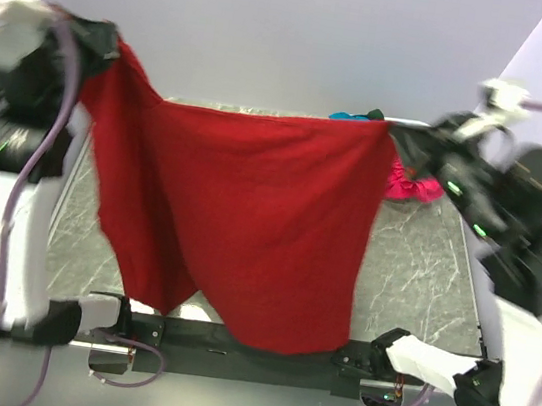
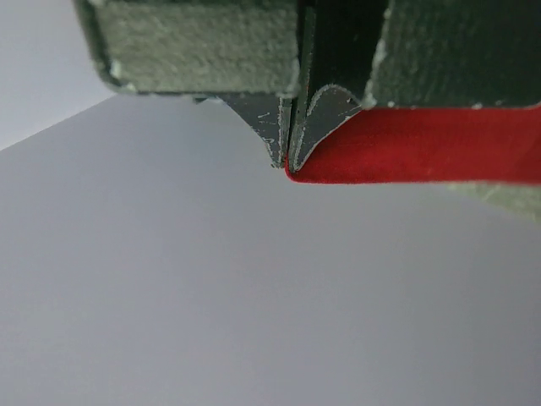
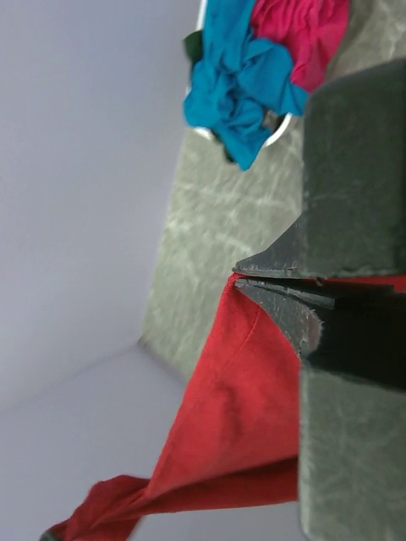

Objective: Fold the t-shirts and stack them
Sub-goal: Flatten the tshirt out

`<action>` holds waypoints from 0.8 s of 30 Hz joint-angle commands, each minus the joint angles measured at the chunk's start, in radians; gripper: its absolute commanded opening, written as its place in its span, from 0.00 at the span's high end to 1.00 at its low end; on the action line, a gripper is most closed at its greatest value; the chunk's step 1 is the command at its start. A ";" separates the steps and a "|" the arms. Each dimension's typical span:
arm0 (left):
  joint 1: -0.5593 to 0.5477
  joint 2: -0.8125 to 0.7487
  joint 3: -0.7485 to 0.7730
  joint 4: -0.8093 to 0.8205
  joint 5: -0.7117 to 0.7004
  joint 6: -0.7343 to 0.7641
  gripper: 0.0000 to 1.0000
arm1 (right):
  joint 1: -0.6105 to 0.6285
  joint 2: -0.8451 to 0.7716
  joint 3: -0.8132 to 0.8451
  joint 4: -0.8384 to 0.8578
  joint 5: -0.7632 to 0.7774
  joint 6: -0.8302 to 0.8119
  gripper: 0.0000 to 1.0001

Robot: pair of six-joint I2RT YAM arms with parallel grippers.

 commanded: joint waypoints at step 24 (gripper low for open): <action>0.066 0.136 0.170 0.266 0.257 0.048 0.99 | -0.172 0.249 0.257 0.130 -0.223 -0.062 1.00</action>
